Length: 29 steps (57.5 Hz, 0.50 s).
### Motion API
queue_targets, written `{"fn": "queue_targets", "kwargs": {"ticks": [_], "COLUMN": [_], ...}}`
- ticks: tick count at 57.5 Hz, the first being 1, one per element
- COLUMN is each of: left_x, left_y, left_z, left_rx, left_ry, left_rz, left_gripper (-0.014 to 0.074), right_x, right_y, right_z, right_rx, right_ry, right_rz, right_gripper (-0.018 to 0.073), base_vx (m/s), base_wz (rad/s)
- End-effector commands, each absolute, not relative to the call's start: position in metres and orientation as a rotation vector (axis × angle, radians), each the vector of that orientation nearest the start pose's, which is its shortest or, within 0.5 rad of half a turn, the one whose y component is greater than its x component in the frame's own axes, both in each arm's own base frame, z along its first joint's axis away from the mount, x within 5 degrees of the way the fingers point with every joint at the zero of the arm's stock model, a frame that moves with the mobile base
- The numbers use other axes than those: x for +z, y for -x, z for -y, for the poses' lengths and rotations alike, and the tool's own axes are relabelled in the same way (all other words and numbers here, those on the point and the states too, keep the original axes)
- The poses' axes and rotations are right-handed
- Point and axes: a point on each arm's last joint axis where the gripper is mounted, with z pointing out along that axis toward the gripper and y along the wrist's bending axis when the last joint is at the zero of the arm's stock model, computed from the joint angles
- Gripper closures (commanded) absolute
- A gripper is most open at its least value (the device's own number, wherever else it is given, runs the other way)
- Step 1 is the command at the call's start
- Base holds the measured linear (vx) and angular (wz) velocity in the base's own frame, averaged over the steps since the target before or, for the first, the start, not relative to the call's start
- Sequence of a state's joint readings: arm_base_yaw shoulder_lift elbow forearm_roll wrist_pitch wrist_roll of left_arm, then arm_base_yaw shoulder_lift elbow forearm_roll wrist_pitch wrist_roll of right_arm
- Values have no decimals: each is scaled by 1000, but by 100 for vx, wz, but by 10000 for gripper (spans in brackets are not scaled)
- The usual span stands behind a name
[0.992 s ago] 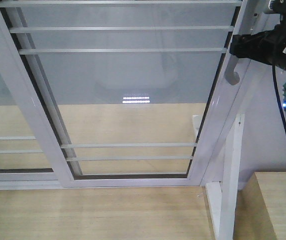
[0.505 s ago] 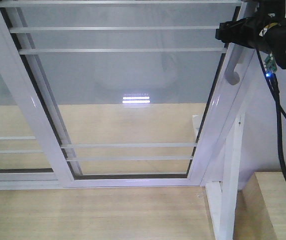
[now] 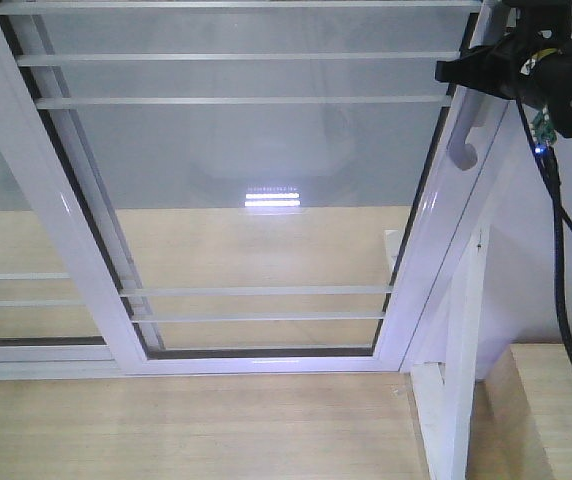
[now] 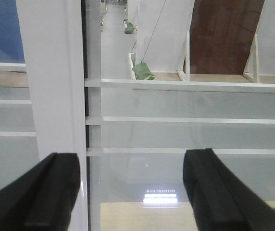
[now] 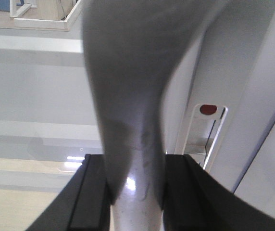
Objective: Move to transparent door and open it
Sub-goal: 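Move the right gripper to the silver handle and grasp it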
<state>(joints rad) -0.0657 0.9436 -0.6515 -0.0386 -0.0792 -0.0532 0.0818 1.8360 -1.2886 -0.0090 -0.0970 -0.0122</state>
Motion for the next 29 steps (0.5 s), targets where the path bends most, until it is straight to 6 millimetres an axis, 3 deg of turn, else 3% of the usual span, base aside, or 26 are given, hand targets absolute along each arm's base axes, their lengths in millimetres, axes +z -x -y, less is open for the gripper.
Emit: {"fn": "queue_targets", "kwargs": {"ticks": [1,29], "left_x": [355,354], "left_y": [-205,-204], "left_z": [13,13], "left_rx": [-121,-121], "left_ry": [24,24], "left_rz": [-1570,-1575], "left_gripper": [23,23], "right_x": [303,303], "right_y": [-425,-418], "right_z": [-50,-90], "right_rx": [65,135], "right_ry": [131,215], "right_rz": [-1768,-1759], "right_gripper": [500,480], "base_vx": [0,0], "base_wz": [0,0]}}
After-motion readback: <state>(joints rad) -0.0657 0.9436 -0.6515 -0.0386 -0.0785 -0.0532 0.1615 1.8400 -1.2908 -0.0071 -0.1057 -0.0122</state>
